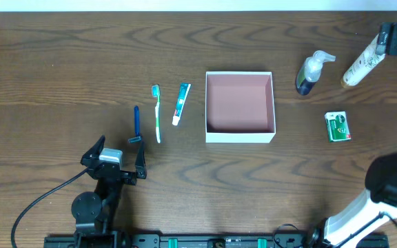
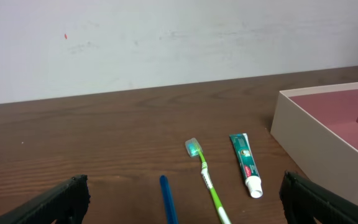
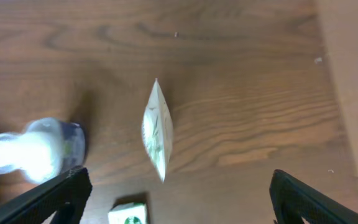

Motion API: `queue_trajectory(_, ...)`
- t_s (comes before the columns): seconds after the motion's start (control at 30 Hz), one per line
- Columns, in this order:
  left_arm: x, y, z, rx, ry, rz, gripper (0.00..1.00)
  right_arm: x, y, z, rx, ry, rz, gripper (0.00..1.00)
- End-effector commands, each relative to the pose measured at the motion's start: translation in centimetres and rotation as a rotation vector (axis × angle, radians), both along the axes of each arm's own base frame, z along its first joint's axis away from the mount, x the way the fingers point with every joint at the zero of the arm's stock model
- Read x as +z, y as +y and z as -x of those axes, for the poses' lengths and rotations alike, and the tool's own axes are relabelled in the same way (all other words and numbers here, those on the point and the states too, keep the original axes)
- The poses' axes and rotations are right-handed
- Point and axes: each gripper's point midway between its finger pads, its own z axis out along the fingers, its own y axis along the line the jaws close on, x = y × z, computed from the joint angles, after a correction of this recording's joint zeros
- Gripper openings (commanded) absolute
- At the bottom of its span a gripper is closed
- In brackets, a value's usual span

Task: Pack container
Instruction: 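Reach the right gripper to the white Pantene tube and grasp it, then lift the Pantene tube and carry it over the box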

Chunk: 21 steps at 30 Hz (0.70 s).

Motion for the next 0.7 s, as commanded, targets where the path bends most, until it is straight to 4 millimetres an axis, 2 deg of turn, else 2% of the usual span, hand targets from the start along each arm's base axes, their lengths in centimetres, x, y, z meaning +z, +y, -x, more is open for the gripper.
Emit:
queue_trajectory(0.0,-1.6,-0.2,0.1,-0.013,0.044,-0.006,0.98,-2.4,0.5,-1.4,0.074,0.019,-0.052,0.91)
queue_trajectory(0.17,-1.6,-0.2,0.1,-0.013,0.044,-0.006,0.98,-7.5,-0.1,-2.9,0.088,0.084,-0.096,0.89)
queue_trajectory(0.3,-1.6,-0.2,0.1,-0.013,0.044,-0.006,0.98,-10.0,-0.2,-3.2,0.092,0.127,-0.11,0.78)
queue_trajectory(0.37,-1.6,-0.2,0.1,-0.013,0.044,-0.006,0.98,-10.4,-0.2,-3.3,0.092,0.131,-0.112,0.67)
queue_trajectory(0.47,-1.6,-0.2,0.1,-0.013,0.044,-0.006,0.98,-10.2,-0.4,-3.4,0.091,0.122,-0.108,0.58)
queue_trajectory(0.6,-1.6,-0.2,0.1,-0.013,0.043,-0.006,0.98,-9.6,-0.6,-3.3,0.085,0.112,-0.104,0.29)
queue_trajectory(0.67,-1.6,-0.2,0.1,-0.013,0.043,-0.006,0.98,-9.5,-0.6,-3.3,0.086,0.11,-0.103,0.2)
